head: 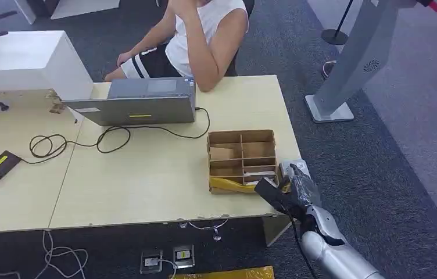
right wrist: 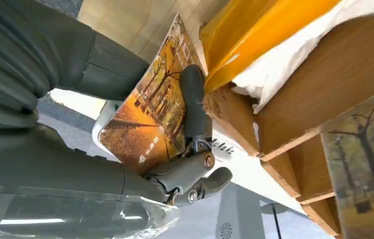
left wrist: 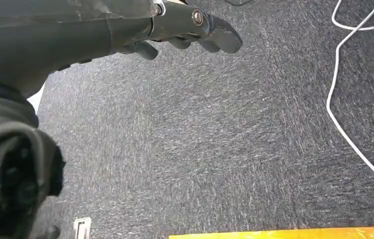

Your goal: Pass the card to the sensor for recognition and then transmit it.

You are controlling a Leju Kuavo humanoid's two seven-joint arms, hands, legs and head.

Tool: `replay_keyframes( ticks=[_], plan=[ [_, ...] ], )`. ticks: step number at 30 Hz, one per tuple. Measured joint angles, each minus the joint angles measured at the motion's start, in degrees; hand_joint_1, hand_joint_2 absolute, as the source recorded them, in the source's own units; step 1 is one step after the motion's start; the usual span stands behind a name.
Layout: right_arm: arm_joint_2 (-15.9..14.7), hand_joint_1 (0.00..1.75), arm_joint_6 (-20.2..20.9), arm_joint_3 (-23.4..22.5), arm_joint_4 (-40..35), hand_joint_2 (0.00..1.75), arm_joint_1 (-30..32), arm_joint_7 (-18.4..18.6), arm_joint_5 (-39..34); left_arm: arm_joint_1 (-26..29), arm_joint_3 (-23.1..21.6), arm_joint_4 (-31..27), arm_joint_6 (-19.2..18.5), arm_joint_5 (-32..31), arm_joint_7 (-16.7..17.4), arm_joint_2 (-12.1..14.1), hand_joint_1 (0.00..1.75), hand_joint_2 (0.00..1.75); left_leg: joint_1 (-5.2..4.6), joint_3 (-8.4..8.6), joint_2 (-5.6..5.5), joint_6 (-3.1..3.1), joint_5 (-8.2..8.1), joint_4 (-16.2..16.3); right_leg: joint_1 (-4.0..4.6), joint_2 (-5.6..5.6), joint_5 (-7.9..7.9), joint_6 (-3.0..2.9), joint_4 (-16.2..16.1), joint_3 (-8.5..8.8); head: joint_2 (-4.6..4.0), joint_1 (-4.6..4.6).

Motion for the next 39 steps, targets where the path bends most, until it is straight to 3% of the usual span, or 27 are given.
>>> replay_keyframes(
  ticks=[8,16,27,39],
  plan=[
    [-0.31,1.75,-2.08,0.15,0.68,1.75,-1.38,1.40,-1.07,0.02,0.00,0.00,-0.15,0.02,0.00,0.02,0.00,0.00,-0.01,0.01,-0.01,0.00,0.01,0.01,-0.01,-0.01,0.02,0.00,0.00,0.01,0.00,0.00],
    [-3.58,1.75,-2.36,-0.81,-4.28,1.75,-2.73,4.63,0.61,-0.01,-0.20,0.00,-0.39,0.00,0.00,0.04,0.00,0.00,-0.01,-0.01,0.00,0.00,0.00,0.01,-0.01,0.01,0.02,0.00,0.00,-0.03,0.00,0.00],
    [-7.37,1.75,-0.46,-3.74,-14.54,1.75,-6.81,6.62,4.70,-0.06,-1.14,0.00,-0.31,0.00,0.00,0.07,0.00,0.00,-0.01,-0.01,0.01,0.00,0.00,0.01,-0.01,0.02,0.02,0.00,0.00,-0.03,0.00,-0.02],
    [-8.31,1.75,1.60,-4.52,-19.21,1.75,-9.25,6.97,6.25,-0.27,-1.51,0.00,-0.33,0.00,0.00,0.00,0.00,0.00,-0.01,-0.02,0.00,0.00,0.00,0.01,-0.01,0.01,0.02,0.00,0.00,-0.04,0.00,-0.02]
  ],
)
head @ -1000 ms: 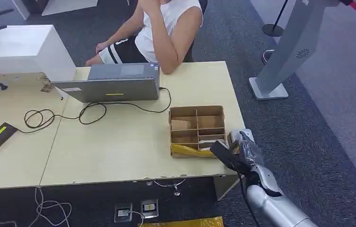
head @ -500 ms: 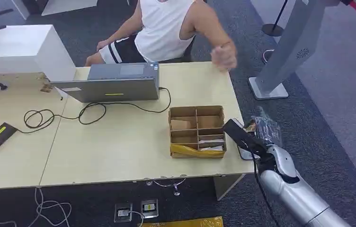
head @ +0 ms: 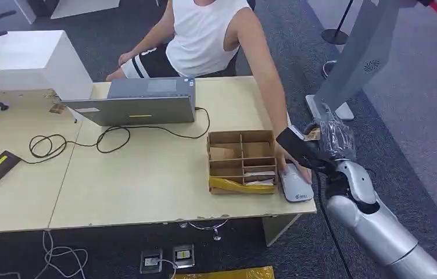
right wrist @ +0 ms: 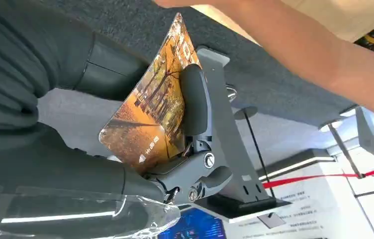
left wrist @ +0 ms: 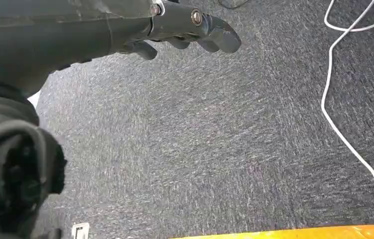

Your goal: Pass the card to the sensor for recognition and then transmit it.

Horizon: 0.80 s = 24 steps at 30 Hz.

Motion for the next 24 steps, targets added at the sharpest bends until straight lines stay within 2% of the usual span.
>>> replay_keyframes(
  ticks=[12,19,24],
  plan=[
    [0.00,1.75,0.57,0.00,-0.94,1.75,-0.64,0.00,0.59,-0.17,-0.15,0.00,-0.07,0.00,0.00,0.00,0.00,0.00,0.00,-0.01,0.00,0.00,0.00,0.00,0.00,0.00,0.00,0.00,0.00,0.00,0.00,0.00],
    [0.22,1.75,7.04,1.01,-0.70,1.75,-4.78,0.39,3.94,-0.67,-2.01,0.00,-1.25,0.00,0.55,-0.09,0.00,0.00,0.00,-0.05,-0.02,0.00,0.01,0.00,0.00,-0.02,0.00,0.00,0.01,0.00,0.00,0.00],
    [0.72,1.75,10.78,3.02,0.92,1.75,-11.29,1.49,4.92,-1.18,-4.02,0.00,-1.90,0.00,1.42,-0.31,0.00,0.00,0.00,-0.07,-0.02,-0.01,0.01,0.00,0.00,-0.02,0.01,0.00,0.02,-0.01,0.00,0.00]
  ],
)
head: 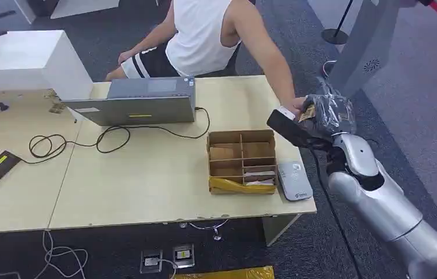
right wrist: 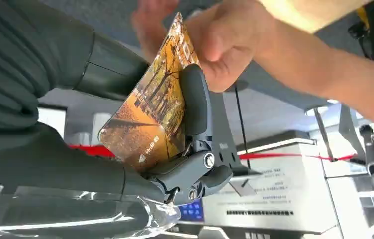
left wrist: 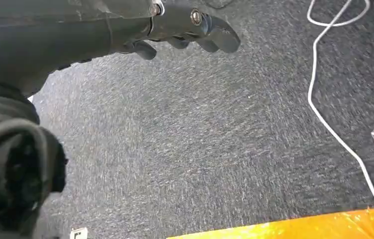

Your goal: Pass the card to the sensor for recognition and then transmit it.

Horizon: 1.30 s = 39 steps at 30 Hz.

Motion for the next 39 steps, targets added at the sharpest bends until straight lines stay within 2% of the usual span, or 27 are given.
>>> replay_keyframes(
  ticks=[6,12,13,14,15,16,21,25,30,35,39],
  plan=[
    [1.42,1.75,2.03,3.56,4.29,1.75,-7.30,0.52,0.02,-0.56,-2.51,0.00,-0.31,0.00,0.94,-0.04,0.00,0.00,0.01,-0.08,-0.04,0.00,0.00,0.00,0.01,-0.02,0.00,0.00,0.01,-0.07,0.00,0.00],
    [3.94,1.75,2.18,7.26,9.90,1.75,-12.75,0.59,0.02,-0.68,-3.47,0.00,-0.28,0.00,0.94,-0.04,0.00,0.00,0.02,-0.13,-0.15,-0.02,0.02,0.00,0.01,-0.05,-0.01,-0.01,0.01,-0.07,0.00,0.00],
    [4.35,1.69,2.18,7.76,10.78,1.75,-13.44,0.59,0.02,-0.69,-3.58,0.00,-0.31,0.00,0.94,-0.04,0.00,0.00,0.03,-0.13,-0.15,-0.02,0.02,0.00,0.01,-0.05,-0.01,-0.01,0.01,-0.07,0.00,0.02],
    [4.74,0.42,2.14,8.20,11.64,1.75,-14.03,0.59,0.02,-0.69,-3.60,0.00,-0.31,0.00,0.94,-0.04,0.00,0.00,0.03,-0.13,-0.15,-0.02,0.02,0.00,0.01,-0.05,-0.01,-0.01,0.01,-0.07,0.00,0.00],
    [5.20,0.42,2.12,8.48,12.52,1.75,-14.49,0.57,0.02,-0.69,-3.63,0.00,-0.31,0.00,0.94,-0.04,0.00,0.00,0.03,-0.13,-0.15,-0.02,0.02,0.00,0.01,-0.05,-0.01,-0.01,0.01,-0.07,0.00,0.02],
    [5.74,0.00,2.05,8.82,13.46,1.75,-14.95,0.52,0.02,-0.69,-3.67,0.00,-0.33,0.00,0.94,-0.04,0.00,0.00,0.03,-0.13,-0.14,-0.02,0.02,0.00,0.01,-0.04,-0.01,-0.01,0.01,-0.07,0.00,0.00],
    [7.32,0.00,1.02,10.45,17.42,1.75,-16.16,-0.15,-0.15,-0.80,-4.13,0.00,-0.61,0.00,0.96,-0.04,0.00,0.00,0.03,-0.12,-0.14,-0.02,0.02,0.00,0.01,-0.04,-0.01,-0.01,0.00,-0.07,0.00,0.02],
    [8.07,0.00,-1.71,11.74,20.06,1.75,-16.20,-0.68,-1.44,-0.82,-4.50,0.00,-0.63,0.00,1.03,-0.02,0.00,0.00,0.03,-0.10,-0.14,-0.02,0.02,0.01,0.01,-0.04,-0.01,-0.01,0.00,-0.07,0.00,0.02],
    [8.17,0.00,-6.44,12.37,20.78,1.75,-15.60,-1.33,-3.69,-0.82,-4.52,0.00,-0.59,0.00,1.42,-0.02,0.00,0.00,0.03,-0.08,-0.12,-0.02,0.02,0.01,0.02,-0.03,-0.01,-0.01,0.00,-0.09,0.00,0.00],
    [7.74,0.00,-13.91,11.80,18.56,1.75,-12.67,-2.03,-7.16,-0.63,-4.52,0.00,-0.02,0.44,1.42,0.00,0.00,0.00,0.03,-0.05,-0.07,-0.02,0.01,0.02,0.02,0.00,-0.01,-0.01,0.00,-0.09,0.00,0.00],
    [7.01,0.00,-19.20,10.20,12.01,1.75,-7.61,-6.17,-11.83,-0.10,-4.50,0.00,0.85,1.01,1.13,0.04,0.00,0.00,0.03,-0.04,-0.05,-0.02,0.01,0.02,0.03,0.01,-0.01,-0.01,-0.01,-0.09,0.00,0.00]
  ],
)
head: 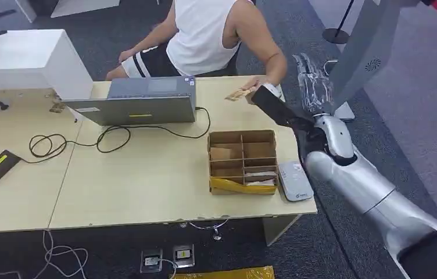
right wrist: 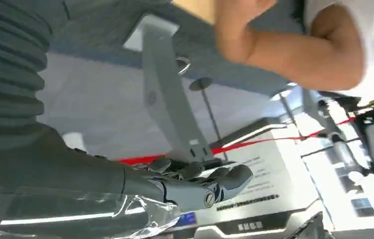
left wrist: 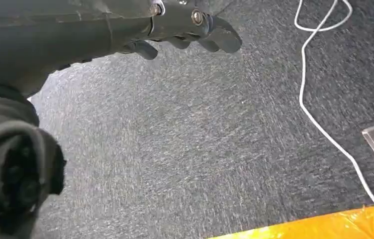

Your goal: Pass the card to the sensor for recognition and then transmit it.

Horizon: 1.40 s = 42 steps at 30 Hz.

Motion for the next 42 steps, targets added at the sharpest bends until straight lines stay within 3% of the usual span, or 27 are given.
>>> replay_keyframes(
  ticks=[5,12,19,24,27,33,42],
  plan=[
    [-0.59,0.00,-1.68,-2.18,-9.17,1.75,6.05,-1.76,-1.76,0.75,0.13,0.00,0.39,0.17,-0.72,0.04,0.00,0.00,0.01,0.00,0.08,0.01,-0.01,-0.01,0.02,0.02,0.00,0.00,0.00,-0.02,0.00,0.00],
    [-0.72,0.00,0.53,-4.35,-19.17,1.75,14.98,-9.75,-8.72,1.50,0.55,0.00,0.94,0.41,-1.86,0.13,0.00,0.00,0.04,0.04,0.09,0.01,-0.02,-0.01,0.05,0.04,0.00,0.00,-0.01,0.04,0.00,0.02],
    [-0.96,0.00,2.74,-4.85,-26.51,1.75,24.67,-10.49,-2.37,1.74,1.62,0.00,1.14,-0.44,-2.03,0.35,0.00,0.00,0.04,0.02,0.08,0.00,-0.04,-0.02,0.05,0.03,-0.01,-0.01,-0.01,0.01,0.00,0.02],
    [-1.09,0.00,3.41,-5.11,-28.93,1.75,27.60,-10.25,-1.52,1.75,2.03,0.00,1.20,-0.61,-2.03,0.37,0.00,0.00,0.04,0.03,0.11,-0.01,-0.04,-0.02,0.05,0.04,0.00,0.00,-0.01,0.01,0.00,0.02],
    [-1.11,0.00,5.68,-5.48,-29.52,1.75,28.47,-9.05,0.04,1.75,2.10,0.00,1.20,-0.66,-2.03,0.39,0.00,0.00,0.04,0.05,0.10,-0.01,-0.03,-0.02,0.05,0.03,0.00,0.00,-0.01,0.03,0.00,0.02],
    [-1.24,0.00,10.76,-5.68,-29.28,1.75,30.11,-3.88,10.22,1.73,2.12,0.00,1.20,-0.70,-2.03,0.44,0.00,0.00,0.04,0.03,0.10,-0.01,-0.03,-0.02,0.05,0.03,-0.01,-0.01,-0.01,0.02,0.00,0.02],
    [-1.44,0.00,14.05,-6.27,-26.49,1.75,30.88,3.41,25.78,1.69,2.12,0.00,1.11,-0.88,-1.94,0.42,0.00,0.00,0.04,0.02,0.10,-0.01,-0.04,-0.02,0.05,0.03,-0.01,-0.01,-0.01,0.01,0.00,0.02]
  ],
)
